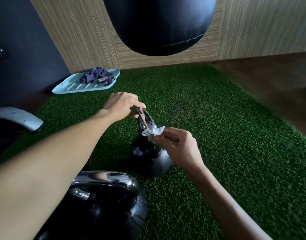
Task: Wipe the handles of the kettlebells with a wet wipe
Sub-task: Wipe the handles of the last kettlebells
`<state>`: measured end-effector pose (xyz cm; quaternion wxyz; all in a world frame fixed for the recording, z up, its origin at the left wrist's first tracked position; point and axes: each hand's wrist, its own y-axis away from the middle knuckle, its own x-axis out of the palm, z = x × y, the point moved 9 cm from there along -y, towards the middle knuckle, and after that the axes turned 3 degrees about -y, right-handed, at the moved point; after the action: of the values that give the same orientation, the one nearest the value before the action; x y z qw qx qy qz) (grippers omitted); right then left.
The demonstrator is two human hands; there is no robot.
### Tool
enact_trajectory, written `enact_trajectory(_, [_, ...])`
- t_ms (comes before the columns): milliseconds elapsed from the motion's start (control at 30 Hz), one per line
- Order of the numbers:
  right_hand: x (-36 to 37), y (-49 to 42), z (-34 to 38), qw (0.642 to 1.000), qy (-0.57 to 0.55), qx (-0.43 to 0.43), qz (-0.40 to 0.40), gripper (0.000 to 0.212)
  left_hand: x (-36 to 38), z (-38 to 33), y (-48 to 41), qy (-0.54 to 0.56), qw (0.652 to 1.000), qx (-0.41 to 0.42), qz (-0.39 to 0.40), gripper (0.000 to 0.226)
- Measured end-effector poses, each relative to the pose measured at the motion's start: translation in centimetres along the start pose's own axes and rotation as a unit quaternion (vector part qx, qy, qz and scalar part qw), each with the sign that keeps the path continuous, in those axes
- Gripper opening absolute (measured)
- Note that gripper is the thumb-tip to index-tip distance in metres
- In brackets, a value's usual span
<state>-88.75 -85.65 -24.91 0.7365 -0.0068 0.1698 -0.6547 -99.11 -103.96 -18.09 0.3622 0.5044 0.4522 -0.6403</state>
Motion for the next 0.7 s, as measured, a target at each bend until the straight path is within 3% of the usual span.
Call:
enact_trajectory(100, [1.4, 0.3, 0.2, 1.0, 0.01, -0.008, 0.009, 0.001, -0.1, -0.1, -0.2, 0.002, 0.999, -0.035, 0.012, 0.036])
enact_trajectory(200, [1.2, 0.4, -1.1, 0.994, -0.095, 0.052, 0.029, 0.013, 0.8, 1.5, 0.3, 0.049, 0.982, -0.163, 0.077, 0.045])
enact_trajectory(267, [0.7, 0.4, -2.2, 0.973, -0.204, 0.103, 0.032, 0.013, 1.6, 2.9, 1.3, 0.183, 0.94, -0.273, 0.087, 0.033])
enact_trajectory(333, [0.2, 0.1, -2.8, 0.968, -0.218, 0.12, 0.019, 0.012, 2.4, 2.9, 2.9, 0.295, 0.879, -0.354, 0.119, 0.018])
enact_trajectory(400, [0.1, 0.0, -3.3, 0.971, -0.202, 0.128, -0.004, 0.011, 3.4, 1.9, 3.8, 0.336, 0.84, -0.386, 0.177, 0.041])
enact_trajectory(567, [-1.6, 0.3, -5.2, 0.957, -0.215, 0.144, -0.129, 0.008, 3.3, 0.8, 3.7, 0.396, 0.811, -0.41, 0.134, 0.024])
enact_trajectory(700, [-1.9, -0.1, -6.0, 0.973, -0.147, 0.123, -0.129, 0.01, 2.8, 1.0, 4.9, 0.433, 0.798, -0.405, 0.106, 0.027])
